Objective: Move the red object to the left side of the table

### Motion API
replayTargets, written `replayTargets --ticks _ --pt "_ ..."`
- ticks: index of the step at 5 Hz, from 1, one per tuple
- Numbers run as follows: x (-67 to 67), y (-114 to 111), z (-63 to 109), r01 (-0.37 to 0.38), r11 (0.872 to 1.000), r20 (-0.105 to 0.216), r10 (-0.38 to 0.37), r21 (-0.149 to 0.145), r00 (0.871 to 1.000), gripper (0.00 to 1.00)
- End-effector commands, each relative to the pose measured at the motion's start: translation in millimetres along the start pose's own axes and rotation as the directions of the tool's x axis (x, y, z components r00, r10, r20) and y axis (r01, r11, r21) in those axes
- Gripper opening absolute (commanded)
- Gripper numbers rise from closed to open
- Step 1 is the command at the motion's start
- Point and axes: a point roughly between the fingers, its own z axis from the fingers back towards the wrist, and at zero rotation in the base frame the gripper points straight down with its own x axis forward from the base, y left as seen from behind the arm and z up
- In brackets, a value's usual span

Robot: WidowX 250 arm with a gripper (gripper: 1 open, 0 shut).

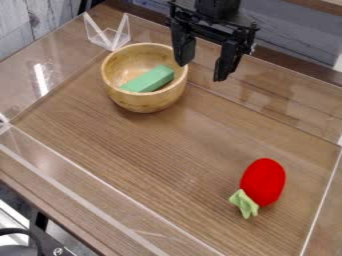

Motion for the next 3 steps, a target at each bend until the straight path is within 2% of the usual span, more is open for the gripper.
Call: replayTargets --ticks 1,2,3 --pt "-6.7 -17 -8.2 0.08 0.997 -0.025 -0.08 -0.006 0.996 1.0" --pt "-19.9 -48 -19.1 0.158 0.987 -0.037 -0.159 -0.017 0.987 1.0" --pt "-33.1 -89 -27.8 0.297 0.955 -0.032 -0.297 -0.018 0.954 1.0"
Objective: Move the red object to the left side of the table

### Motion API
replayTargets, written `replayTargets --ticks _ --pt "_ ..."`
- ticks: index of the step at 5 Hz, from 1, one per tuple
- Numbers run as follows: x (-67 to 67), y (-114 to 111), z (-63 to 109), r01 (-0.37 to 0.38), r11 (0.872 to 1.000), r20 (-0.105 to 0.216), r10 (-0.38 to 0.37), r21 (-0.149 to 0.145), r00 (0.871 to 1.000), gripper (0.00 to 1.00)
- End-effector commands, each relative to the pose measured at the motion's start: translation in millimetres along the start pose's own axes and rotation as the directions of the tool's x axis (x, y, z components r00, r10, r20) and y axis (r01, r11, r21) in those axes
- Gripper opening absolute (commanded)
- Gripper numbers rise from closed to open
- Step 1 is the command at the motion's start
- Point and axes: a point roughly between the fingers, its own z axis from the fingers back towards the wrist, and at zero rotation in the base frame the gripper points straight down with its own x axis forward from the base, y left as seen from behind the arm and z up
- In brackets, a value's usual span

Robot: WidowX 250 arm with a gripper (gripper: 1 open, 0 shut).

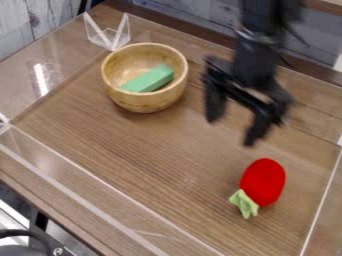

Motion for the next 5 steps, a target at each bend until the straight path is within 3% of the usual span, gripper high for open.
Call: replayTargets --ticks 1,2,3,5 --pt "0.8 -33 4.5 0.114 0.993 0.059 -0.115 0.02 0.992 1.0" --pt "-1.9 -52 -2.0 0.208 0.978 0.05 -0.209 0.033 0.977 1.0" --pt "-6.4 -46 -8.3 0.23 0.973 0.026 -0.231 0.034 0.973 1.0" --pt "0.8 -32 -11.2 0.133 0.99 0.039 -0.135 0.046 0.99 1.0"
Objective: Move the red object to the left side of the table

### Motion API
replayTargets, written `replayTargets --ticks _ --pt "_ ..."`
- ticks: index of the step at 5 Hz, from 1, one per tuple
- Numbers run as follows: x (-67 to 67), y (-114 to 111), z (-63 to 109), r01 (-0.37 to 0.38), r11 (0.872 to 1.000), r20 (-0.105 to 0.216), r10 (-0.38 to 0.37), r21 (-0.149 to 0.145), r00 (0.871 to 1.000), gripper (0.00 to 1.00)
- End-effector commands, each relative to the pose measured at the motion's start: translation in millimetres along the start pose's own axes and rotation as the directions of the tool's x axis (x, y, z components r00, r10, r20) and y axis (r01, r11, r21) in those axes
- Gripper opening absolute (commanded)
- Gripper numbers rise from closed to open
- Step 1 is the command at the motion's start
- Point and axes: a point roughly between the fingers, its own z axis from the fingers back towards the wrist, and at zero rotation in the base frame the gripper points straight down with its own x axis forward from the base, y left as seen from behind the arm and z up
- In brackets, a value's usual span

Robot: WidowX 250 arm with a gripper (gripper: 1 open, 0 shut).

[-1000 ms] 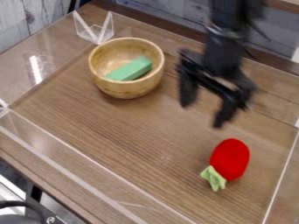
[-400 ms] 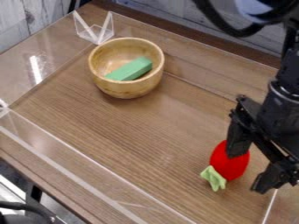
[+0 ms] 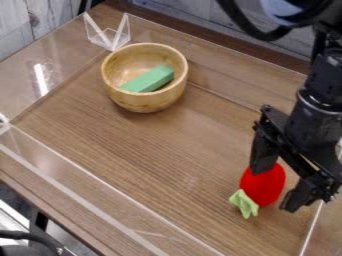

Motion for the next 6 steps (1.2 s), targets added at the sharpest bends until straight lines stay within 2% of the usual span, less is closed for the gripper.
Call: replayTargets --ticks 1,3,4,5,6 --pt "6.3 8 5.3 -0.054 0.999 0.036 0.054 0.007 0.998 1.0" --pt "8.7 12 10.6 -0.013 1.0 0.05 0.012 0.024 0.999 1.0" --pt "10.7 13 17.6 -0.061 0.998 0.059 0.059 0.017 0.996 1.0" --pt "10.9 13 20.2 -0.104 0.995 0.055 0.104 0.007 0.993 1.0" --pt "3.0 19 8.4 -0.07 0.998 0.052 0.07 0.006 0.996 1.0"
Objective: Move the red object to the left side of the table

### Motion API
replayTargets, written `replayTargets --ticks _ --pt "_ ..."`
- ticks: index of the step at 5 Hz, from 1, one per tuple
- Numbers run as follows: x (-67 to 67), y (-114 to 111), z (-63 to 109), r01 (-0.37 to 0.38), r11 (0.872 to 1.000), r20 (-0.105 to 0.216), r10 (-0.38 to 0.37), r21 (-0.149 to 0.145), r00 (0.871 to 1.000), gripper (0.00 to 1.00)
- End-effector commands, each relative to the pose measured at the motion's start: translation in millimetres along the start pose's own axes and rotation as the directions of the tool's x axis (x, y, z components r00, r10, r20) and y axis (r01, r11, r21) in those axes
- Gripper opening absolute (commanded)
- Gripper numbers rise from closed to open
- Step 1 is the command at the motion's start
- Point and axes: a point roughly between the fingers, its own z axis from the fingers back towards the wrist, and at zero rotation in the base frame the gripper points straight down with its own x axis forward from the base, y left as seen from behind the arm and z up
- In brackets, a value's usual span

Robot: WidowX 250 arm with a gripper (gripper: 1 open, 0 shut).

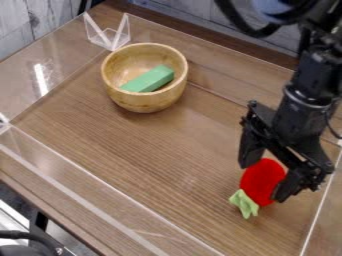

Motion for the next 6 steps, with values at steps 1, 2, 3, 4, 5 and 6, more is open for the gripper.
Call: replayTargets --ticks 1,2,3,4,5,6 --pt "-2.2 4 9.6 0.062 0.998 0.077 -0.062 0.001 0.995 1.0" --pt "3.8 2 23.8 0.061 0.998 0.1 -0.062 0.009 0.993 1.0" --pt "9.6 -2 35.7 0.065 0.998 0.128 -0.065 0.011 0.99 1.0" --pt "14.2 -13 34.0 0.115 0.993 0.115 -0.116 0.012 0.987 1.0" --pt "18.4 -20 27.0 0.15 0.989 0.098 -0.15 0.003 0.984 1.0" --pt "15.7 -14 15.7 0.131 0.991 0.079 -0.13 -0.006 0.988 1.0"
